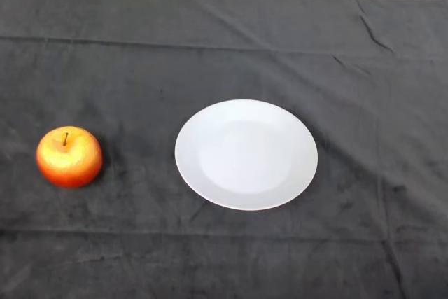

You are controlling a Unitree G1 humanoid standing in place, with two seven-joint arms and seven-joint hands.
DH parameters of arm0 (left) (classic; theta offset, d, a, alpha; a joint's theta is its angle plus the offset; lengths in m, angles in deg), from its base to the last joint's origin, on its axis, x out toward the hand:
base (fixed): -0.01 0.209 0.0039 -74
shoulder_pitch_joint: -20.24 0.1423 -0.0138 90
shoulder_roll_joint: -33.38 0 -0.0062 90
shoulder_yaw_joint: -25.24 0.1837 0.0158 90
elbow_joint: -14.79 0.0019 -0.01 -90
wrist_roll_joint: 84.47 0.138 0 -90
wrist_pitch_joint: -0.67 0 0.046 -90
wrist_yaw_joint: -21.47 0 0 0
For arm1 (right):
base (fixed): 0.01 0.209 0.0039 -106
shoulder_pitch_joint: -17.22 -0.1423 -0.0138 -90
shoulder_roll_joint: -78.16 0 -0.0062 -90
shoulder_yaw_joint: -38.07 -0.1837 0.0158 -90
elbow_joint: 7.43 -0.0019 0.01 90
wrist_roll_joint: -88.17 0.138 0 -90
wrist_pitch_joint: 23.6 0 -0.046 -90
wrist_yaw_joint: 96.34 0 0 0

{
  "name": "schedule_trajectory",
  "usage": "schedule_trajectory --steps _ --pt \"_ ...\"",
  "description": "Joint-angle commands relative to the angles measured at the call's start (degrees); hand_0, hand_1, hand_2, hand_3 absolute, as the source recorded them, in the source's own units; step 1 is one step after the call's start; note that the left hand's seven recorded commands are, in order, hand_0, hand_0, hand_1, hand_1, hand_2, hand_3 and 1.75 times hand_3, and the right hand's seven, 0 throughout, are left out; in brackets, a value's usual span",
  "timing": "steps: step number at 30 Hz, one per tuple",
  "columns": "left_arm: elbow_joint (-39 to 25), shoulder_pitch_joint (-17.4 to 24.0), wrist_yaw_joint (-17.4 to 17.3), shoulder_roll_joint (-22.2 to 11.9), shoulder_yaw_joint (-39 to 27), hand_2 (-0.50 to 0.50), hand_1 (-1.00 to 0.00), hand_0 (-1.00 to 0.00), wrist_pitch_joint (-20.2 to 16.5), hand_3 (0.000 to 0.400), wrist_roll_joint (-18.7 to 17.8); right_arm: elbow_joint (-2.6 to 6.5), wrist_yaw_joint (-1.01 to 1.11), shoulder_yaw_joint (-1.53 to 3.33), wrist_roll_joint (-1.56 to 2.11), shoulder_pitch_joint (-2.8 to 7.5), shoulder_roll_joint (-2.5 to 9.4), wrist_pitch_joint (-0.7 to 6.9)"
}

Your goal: Move the apple to the plate

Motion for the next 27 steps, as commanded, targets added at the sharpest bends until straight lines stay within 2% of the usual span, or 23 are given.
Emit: schedule_trajectory --steps 1,9,19,27 --pt "-3.71 1.38 0.91 0.67 1.52 0.0 0.0 0.0 -0.73 0.0 1.49 2.73 0.54 0.33 -2.22 3.95 1.42 0.97" --pt "-6.14 0.15 1.73 1.46 6.37 0.0 0.0 0.0 -4.04 0.0 4.32 2.18 0.64 0.23 -2.13 4.21 1.43 1.25" --pt "-0.99 -5.73 2.8 2.18 11.82 0.0 0.0 0.0 -7.05 0.0 7.35 1.64 0.76 0.11 -2.05 4.46 1.42 1.57" --pt "1.86 -8.51 3.09 2.51 14.89 0.0 0.0 0.0 -8.68 0.0 8.34 1.38 0.83 0.04 -2.03 4.57 1.42 1.74"
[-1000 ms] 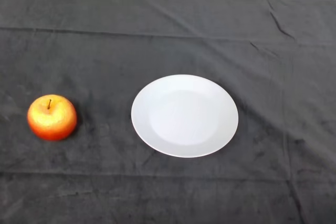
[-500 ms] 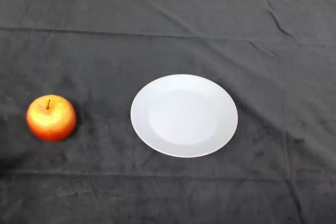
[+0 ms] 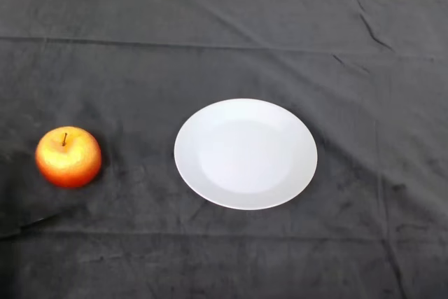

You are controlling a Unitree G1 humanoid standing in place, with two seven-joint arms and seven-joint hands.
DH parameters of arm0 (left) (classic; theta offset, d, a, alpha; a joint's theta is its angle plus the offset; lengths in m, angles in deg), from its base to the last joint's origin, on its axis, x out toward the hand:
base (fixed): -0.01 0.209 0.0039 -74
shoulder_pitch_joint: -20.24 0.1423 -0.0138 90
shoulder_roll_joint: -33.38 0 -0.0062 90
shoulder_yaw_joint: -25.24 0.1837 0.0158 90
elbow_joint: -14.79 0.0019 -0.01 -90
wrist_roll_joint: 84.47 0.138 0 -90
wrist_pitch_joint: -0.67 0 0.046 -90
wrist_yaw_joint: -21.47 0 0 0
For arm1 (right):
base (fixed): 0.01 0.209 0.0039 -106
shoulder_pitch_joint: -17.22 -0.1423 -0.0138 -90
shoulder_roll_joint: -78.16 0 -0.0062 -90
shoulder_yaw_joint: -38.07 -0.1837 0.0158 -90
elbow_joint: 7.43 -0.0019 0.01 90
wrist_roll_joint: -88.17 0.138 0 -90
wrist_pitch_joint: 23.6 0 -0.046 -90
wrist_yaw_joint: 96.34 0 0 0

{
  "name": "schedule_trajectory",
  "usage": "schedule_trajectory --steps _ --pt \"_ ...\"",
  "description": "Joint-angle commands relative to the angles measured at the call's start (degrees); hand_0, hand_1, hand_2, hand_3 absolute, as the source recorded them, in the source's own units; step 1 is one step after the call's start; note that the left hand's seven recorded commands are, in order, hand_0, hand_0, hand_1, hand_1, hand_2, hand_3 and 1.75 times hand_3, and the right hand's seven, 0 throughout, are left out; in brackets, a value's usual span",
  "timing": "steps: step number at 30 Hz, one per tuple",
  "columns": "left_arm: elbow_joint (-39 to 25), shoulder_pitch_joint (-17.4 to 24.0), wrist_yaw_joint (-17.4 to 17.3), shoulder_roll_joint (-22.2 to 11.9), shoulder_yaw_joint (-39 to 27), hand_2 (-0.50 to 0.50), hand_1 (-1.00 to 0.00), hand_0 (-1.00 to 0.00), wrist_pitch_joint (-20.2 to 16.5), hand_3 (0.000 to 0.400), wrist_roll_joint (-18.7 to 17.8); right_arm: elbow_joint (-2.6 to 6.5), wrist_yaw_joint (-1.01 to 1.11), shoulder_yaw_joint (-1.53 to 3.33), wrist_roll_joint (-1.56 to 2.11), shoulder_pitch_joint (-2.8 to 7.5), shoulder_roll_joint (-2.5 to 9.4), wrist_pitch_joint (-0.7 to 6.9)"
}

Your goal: Move the apple to the plate

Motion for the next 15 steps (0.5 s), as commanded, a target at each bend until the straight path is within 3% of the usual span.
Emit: schedule_trajectory --steps 1,15 --pt "3.18 -2.76 0.6 0.51 0.66 0.0 0.0 0.0 -1.0 0.0 1.27 2.29 0.56 0.9 -2.07 4.58 1.51 1.5" --pt "10.32 -8.2 2.29 1.73 4.75 0.0 0.0 0.0 -1.49 0.0 3.0 2.17 0.63 0.84 -2.08 4.62 1.51 1.61"
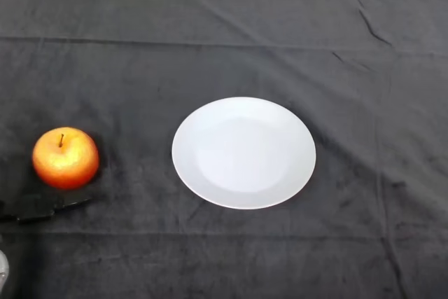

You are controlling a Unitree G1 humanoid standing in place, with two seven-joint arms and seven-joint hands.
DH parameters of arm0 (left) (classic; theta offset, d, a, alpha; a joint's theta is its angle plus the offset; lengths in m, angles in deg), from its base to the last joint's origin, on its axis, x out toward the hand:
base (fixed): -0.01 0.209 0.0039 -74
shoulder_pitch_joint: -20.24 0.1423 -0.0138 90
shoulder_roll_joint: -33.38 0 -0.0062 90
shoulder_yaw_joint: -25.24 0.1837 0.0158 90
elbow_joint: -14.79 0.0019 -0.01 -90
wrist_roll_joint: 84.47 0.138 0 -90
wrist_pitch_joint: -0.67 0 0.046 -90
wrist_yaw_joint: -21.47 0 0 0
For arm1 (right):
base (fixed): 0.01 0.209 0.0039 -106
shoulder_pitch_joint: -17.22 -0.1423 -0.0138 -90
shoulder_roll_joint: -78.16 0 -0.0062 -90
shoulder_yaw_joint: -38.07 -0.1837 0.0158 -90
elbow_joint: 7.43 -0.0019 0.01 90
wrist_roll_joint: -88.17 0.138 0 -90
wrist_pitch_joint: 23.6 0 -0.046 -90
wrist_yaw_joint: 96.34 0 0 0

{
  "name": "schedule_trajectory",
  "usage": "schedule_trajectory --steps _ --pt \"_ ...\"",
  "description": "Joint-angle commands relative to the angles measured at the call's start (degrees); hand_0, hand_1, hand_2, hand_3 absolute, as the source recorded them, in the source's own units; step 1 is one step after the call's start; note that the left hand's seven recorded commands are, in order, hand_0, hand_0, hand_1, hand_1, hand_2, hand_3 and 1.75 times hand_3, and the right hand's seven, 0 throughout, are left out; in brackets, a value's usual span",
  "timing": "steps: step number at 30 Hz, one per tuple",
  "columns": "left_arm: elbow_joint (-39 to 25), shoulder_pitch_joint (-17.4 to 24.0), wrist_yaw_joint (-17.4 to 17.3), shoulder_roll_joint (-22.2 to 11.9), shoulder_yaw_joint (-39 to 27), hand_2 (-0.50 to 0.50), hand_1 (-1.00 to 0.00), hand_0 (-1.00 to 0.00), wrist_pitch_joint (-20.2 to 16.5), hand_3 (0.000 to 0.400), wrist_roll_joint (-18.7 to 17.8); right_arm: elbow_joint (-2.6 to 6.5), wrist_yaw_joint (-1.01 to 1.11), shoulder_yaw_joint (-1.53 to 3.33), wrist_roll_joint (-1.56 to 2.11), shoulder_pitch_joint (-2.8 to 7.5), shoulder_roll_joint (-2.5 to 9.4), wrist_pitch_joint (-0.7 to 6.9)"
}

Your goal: Move the apple to the plate

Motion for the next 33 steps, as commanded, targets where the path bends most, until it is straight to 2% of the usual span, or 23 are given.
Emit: schedule_trajectory --steps 1,12,26,27,28,29,30,33 --pt "2.16 -4.02 0.89 0.45 2.24 0.0 0.0 0.0 -0.65 0.0 1.24 2.49 0.31 1.03 -2.09 4.62 1.56 1.48" --pt "5.02 -6.98 2.69 2.52 6.33 0.0 0.0 0.0 -1.07 0.0 2.37 2.57 0.32 1.01 -2.14 4.58 1.57 1.46" --pt "7.91 -8.12 1.94 2.33 9.26 0.0 0.0 0.0 0.58 0.0 1.48 2.72 0.31 1.01 -2.2 4.5 1.57 1.39" --pt "8.14 -8.22 2.0 2.3 9.42 -0.12 0.0 -0.24 0.64 0.094 1.48 2.74 0.3 1.01 -2.2 4.49 1.57 1.39" --pt "8.35 -8.31 2.09 2.27 9.57 -0.28 0.0 -0.57 0.68 0.227 1.51 2.75 0.3 1.01 -2.21 4.49 1.57 1.38" --pt "8.54 -8.4 2.2 2.25 9.72 -0.34 -0.33 -1.0 0.72 0.4 1.55 2.77 0.3 1.01 -2.21 4.48 1.57 1.37" --pt "8.74 -8.49 2.36 2.24 9.88 0.0 -1.0 -1.0 0.77 0.4 1.63 2.78 0.3 1.01 -2.22 4.47 1.57 1.36" --pt "9.24 -8.65 2.94 2.18 10.35 0.0 -1.0 -1.0 0.97 0.4 1.9 2.83 0.29 1.01 -2.23 4.45 1.57 1.34"
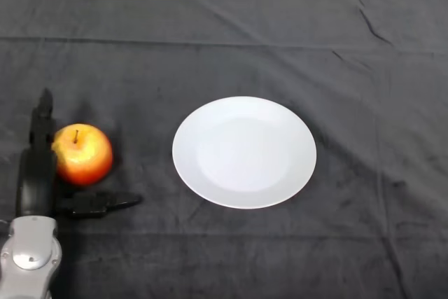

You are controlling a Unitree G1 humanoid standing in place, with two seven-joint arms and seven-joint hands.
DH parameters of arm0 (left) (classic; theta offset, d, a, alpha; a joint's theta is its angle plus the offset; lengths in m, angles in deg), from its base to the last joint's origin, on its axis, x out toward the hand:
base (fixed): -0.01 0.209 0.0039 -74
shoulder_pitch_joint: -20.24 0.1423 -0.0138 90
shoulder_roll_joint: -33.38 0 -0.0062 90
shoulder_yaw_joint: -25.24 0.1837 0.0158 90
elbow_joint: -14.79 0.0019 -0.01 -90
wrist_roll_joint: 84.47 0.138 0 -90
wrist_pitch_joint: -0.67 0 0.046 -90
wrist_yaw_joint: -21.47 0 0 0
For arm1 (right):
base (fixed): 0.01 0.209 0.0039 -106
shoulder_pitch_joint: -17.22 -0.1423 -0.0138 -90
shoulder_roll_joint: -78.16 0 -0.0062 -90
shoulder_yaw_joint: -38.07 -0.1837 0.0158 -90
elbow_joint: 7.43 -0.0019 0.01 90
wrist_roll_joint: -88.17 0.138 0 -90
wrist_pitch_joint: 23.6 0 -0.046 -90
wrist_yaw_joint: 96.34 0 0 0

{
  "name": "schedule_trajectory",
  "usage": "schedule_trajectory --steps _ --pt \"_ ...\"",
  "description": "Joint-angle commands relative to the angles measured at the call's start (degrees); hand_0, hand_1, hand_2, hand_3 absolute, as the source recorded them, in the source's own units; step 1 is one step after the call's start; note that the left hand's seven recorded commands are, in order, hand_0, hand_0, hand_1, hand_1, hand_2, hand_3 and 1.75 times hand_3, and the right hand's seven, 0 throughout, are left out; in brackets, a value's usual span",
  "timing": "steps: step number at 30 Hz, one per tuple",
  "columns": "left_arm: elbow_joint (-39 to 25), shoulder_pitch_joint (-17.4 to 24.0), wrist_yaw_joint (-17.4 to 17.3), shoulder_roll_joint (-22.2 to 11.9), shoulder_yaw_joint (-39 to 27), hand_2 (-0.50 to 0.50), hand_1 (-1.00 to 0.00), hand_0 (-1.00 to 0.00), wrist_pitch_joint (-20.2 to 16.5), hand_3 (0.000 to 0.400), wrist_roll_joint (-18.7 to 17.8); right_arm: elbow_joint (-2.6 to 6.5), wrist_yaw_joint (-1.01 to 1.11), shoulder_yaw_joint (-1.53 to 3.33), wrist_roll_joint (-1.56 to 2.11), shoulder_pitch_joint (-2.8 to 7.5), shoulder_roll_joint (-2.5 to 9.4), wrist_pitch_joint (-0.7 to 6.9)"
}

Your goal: Move the apple to the plate

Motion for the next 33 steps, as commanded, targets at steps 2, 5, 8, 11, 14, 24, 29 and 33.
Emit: schedule_trajectory --steps 2,5,8,11,14,24,29,33 --pt "2.85 -2.7 1.25 -0.43 1.95 0.0 -1.0 -1.0 1.2 0.4 0.8 3.2 0.17 1.07 -2.23 4.44 1.63 1.33" --pt "3.13 -2.87 1.73 -0.72 2.26 0.0 -1.0 -1.0 1.4 0.4 1.04 3.25 0.16 1.07 -2.25 4.42 1.63 1.31" --pt "3.08 -3.08 2.0 -1.21 2.38 0.0 -1.0 -1.0 1.44 0.4 1.18 3.29 0.15 1.08 -2.26 4.4 1.63 1.28" --pt "2.47 -3.3 2.16 -1.79 2.38 0.0 -1.0 -1.0 1.16 0.4 1.24 3.33 0.14 1.08 -2.27 4.38 1.64 1.26" --pt "0.94 -3.35 2.49 -2.28 2.39 0.0 -1.0 -1.0 0.47 0.4 1.37 3.36 0.14 1.08 -2.28 4.37 1.64 1.24" --pt "-7.1 -2.94 4.29 -2.59 2.87 0.0 -1.0 -1.0 -2.87 0.4 2.19 3.3 0.13 1.07 -2.28 4.4 1.65 1.25" --pt "-11.56 -2.52 5.6 -1.78 3.73 0.0 -1.0 -1.0 -4.87 0.4 2.93 3.19 0.14 1.05 -2.27 4.46 1.66 1.3" --pt "-14.51 -2.5 6.86 -0.63 5.01 0.0 -1.0 -1.0 -6.46 0.4 3.67 3.07 0.16 1.03 -2.25 4.52 1.66 1.36"
